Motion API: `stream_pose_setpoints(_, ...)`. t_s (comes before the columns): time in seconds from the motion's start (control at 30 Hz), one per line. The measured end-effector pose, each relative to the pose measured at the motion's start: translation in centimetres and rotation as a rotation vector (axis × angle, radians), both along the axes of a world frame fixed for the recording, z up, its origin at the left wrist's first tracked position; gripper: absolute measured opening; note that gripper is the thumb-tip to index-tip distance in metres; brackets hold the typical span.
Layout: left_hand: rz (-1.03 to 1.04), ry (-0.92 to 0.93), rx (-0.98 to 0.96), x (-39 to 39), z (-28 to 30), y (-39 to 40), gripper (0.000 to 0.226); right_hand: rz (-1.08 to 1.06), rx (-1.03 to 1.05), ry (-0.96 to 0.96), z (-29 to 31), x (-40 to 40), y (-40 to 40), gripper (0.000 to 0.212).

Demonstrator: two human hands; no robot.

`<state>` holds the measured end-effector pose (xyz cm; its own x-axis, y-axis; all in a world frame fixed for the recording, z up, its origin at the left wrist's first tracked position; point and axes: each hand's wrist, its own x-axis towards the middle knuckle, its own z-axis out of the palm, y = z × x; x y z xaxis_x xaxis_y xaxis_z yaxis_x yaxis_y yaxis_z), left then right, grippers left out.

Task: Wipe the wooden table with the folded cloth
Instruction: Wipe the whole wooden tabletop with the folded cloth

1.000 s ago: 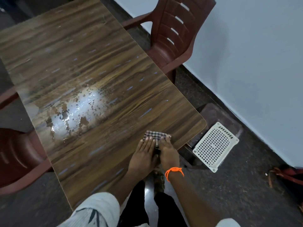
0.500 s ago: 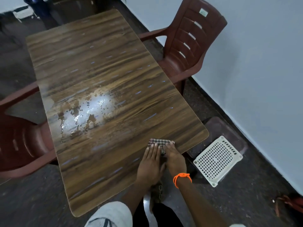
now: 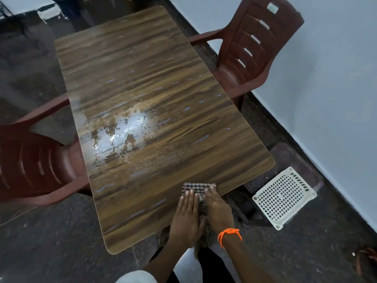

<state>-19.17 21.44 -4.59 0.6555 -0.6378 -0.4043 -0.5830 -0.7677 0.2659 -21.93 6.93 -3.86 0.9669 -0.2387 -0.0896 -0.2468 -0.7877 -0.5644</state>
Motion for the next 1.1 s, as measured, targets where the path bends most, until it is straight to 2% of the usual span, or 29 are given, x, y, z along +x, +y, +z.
stream_pose_setpoints(0.17,-0.076,-0.047,-0.025,4.3,0.1,-1.0,0.079,-0.201,0.052,-0.013,0.4,2.8,0.5,0.041)
stream_pose_setpoints(0.33,-0.036,-0.052,-0.005,6.1,0.4,3.4,0.07,-0.116,0.058,0.026,0.3,5.0,4.7,0.045)
stream_pose_setpoints(0.43,-0.022,-0.02,-0.061,4.7,0.7,7.6,0.068,-0.087,0.069,-0.012,0.0,3.7,8.3,0.046)
stream_pose_setpoints(0.63,-0.149,0.024,-0.065,2.0,0.2,10.8,0.073,-0.183,0.029,-0.03,0.2,-0.9,11.1,0.054)
stream_pose_setpoints(0.83,-0.252,-0.03,-0.131,5.3,-0.6,9.0,0.068,-0.33,0.049,-0.038,0.2,1.4,9.7,0.045)
stream_pose_setpoints(1.0,-0.199,-0.05,-0.136,7.7,-1.0,11.7,0.07,-0.227,0.047,-0.029,-0.2,4.0,11.4,0.037)
stream_pose_setpoints(1.1,-0.116,-0.057,-0.16,6.5,-1.4,15.4,0.069,-0.175,0.033,-0.08,-0.4,3.4,14.4,0.045)
